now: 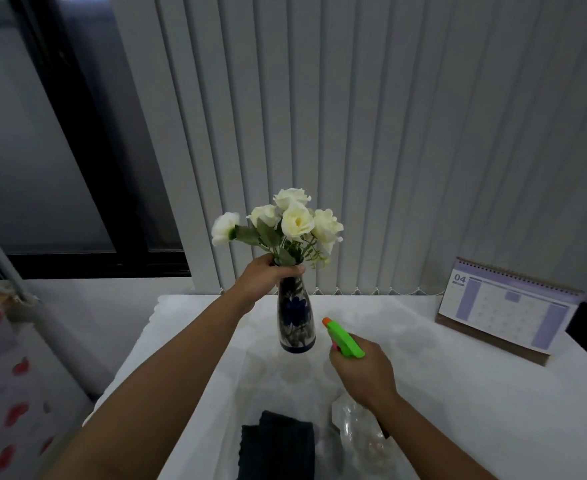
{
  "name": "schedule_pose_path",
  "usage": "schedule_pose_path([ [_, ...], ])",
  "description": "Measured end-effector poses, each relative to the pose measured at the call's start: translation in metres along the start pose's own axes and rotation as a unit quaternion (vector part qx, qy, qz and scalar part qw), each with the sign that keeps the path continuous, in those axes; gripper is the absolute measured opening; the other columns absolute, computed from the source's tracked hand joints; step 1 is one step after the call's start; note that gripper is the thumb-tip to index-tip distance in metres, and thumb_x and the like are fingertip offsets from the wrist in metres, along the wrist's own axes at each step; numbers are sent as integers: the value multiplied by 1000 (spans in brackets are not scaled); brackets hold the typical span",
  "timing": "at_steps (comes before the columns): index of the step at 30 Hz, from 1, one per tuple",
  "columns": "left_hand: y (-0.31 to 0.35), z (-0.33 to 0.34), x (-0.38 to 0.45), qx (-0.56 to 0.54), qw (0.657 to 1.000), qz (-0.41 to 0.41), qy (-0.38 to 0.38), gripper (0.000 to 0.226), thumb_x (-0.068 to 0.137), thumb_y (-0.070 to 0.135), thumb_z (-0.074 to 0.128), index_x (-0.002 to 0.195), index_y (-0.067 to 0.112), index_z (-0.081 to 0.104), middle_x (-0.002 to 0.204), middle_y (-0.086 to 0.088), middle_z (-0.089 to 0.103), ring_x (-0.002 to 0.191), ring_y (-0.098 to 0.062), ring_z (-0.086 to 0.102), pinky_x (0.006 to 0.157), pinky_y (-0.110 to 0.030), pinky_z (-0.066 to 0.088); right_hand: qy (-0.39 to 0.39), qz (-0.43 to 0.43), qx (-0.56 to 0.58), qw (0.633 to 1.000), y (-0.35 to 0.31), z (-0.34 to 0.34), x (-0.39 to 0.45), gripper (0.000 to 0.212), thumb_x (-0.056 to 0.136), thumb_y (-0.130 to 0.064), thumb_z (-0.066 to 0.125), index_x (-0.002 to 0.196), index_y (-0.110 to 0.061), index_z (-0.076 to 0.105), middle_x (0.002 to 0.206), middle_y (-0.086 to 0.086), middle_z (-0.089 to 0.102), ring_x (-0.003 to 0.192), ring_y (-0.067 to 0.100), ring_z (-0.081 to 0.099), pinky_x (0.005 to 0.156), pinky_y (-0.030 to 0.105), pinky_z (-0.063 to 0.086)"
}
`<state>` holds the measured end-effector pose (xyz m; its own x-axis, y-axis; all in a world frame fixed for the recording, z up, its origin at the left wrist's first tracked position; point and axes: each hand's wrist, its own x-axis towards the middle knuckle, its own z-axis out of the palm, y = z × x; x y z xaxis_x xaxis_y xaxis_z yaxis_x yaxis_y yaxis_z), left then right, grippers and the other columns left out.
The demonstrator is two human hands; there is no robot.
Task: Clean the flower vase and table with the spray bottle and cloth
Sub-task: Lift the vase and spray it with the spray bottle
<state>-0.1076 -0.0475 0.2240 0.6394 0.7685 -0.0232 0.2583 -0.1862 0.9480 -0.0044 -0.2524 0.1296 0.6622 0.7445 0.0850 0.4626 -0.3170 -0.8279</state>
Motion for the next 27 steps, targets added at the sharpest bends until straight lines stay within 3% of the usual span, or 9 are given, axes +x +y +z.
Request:
schedule_pose_path([
  [2,2,-1,-1,-5,1000,4,2,32,72,41,79,99,37,62,96,25,63,93,1,54,79,-21,38,-12,8,-17,1000,9,2,-6,16,79,-35,57,71,-21,59,56,3,57,51,16,51,52,29,41],
  [4,3,0,-2,-8,1000,8,7,32,72,41,79,99,37,62,98,23,64,96,-3,56,82,-22,38,-24,5,-26,999,17,4,-13,18,79,-36,57,68,-22,55,54,1,55,49,13,50,51,28,39],
  [9,-3,11,-3,6,1000,8,19,67,68,47,80,127,25,57,123,5,64,116,-19,56,94,-35,44,-25,-61,-41,997,11,14,-20,16,72,-37,52,68,-21,50,59,2,54,55,14,51,50,28,37],
  [12,-5,20,-10,25,999,-13,38,78,57,57,77,126,27,58,125,3,64,120,-24,54,107,-48,39,-6,-85,-49,995,1,16,-15,16,69,-39,49,66,-24,47,57,-1,52,55,13,49,48,25,34],
  [15,-10,25,-14,34,997,-20,59,76,55,63,74,121,27,62,123,3,66,119,-25,55,108,-51,37,7,-67,-39,997,4,10,-10,16,69,-40,49,71,-25,52,61,0,57,57,11,53,51,28,39],
  [19,-22,30,-20,30,996,-28,78,59,62,62,73,110,30,66,115,5,68,113,-22,58,103,-44,42,64,5,-33,997,37,-13,-3,7,74,-34,61,80,-30,61,67,-9,63,64,12,59,56,25,43],
  [22,-28,34,-23,-9,996,-21,92,47,71,51,77,110,27,68,103,10,69,106,-16,62,82,-26,45,130,35,-27,990,66,-36,4,10,80,-29,67,90,-27,63,78,-6,64,73,20,60,65,30,44],
  [24,-31,39,-25,-18,994,-19,106,43,71,49,78,107,26,70,99,11,70,101,-13,64,73,-21,43,158,43,-24,986,82,-46,8,14,85,-33,66,90,-22,60,76,-1,62,71,23,58,64,32,44],
  [27,-33,45,-26,-14,991,-17,129,50,70,52,77,111,24,70,104,7,71,99,-15,64,72,-21,44,169,60,16,984,102,-54,9,25,84,-48,64,84,-25,54,67,-4,59,65,20,59,58,32,42],
])
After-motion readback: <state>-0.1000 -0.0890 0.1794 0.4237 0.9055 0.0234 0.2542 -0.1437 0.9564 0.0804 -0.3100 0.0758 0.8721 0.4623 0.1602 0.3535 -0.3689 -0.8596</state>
